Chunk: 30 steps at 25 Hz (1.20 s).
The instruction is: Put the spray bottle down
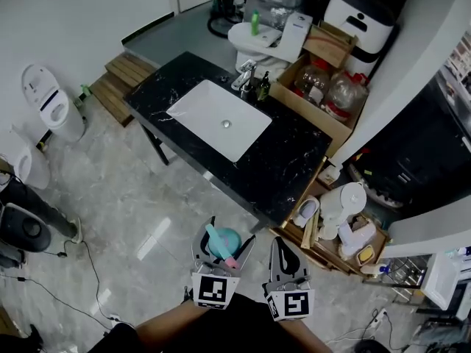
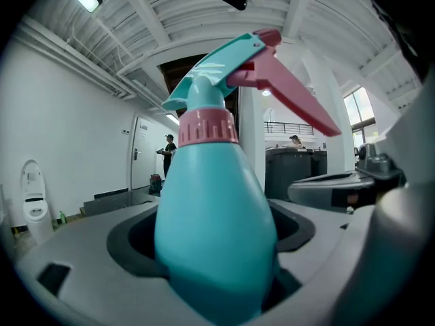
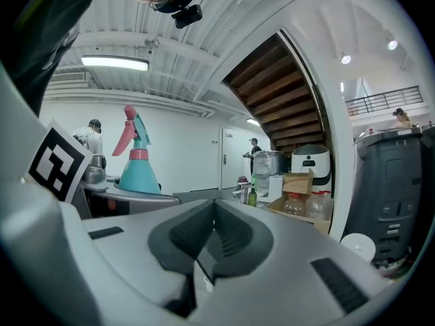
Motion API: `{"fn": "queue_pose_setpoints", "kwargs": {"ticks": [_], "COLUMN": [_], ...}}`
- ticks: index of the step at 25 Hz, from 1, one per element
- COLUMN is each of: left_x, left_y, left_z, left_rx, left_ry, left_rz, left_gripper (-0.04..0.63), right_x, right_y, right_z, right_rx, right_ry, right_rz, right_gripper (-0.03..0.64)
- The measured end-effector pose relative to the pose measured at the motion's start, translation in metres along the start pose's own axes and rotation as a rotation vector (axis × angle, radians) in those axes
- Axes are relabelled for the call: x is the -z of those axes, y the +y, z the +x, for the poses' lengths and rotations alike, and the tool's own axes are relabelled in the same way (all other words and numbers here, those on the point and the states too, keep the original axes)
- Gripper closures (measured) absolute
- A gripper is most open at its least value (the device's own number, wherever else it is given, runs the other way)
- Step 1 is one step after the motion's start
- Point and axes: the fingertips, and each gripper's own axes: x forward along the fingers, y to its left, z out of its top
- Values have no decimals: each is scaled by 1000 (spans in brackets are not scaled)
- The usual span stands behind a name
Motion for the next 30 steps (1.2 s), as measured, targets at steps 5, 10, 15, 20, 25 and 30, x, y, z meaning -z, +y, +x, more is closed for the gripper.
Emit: {"fn": "queue_pose_setpoints", "kwargs": {"ticks": [5,10,15,20,25,30], "left_x": [-6,-5,7,15,18,24], "left_y": [25,53,68,69,62,55], "left_z": [38,67,92,119,144,165], "left_rx": [40,67,107,146,196,249], "left_ry": [-10,-24,2,-3,-36,-38], "left_rz": [20,30,29,28,76,91], "left_gripper": [156,156,156,156,156,156], "right_x": [2,4,-5,-13,-5,-10], "right_y": [-15,-22,-21,-20,-40,-56], "right_z": [40,77,101,110,111,125], "right_rx": [52,97,127,142,178,189], "right_ry": [27,37,39,43,64,44], "right_rz": [4,11,-27,-90,-83,-61], "right_gripper": [606,606,606,606,606,606]}}
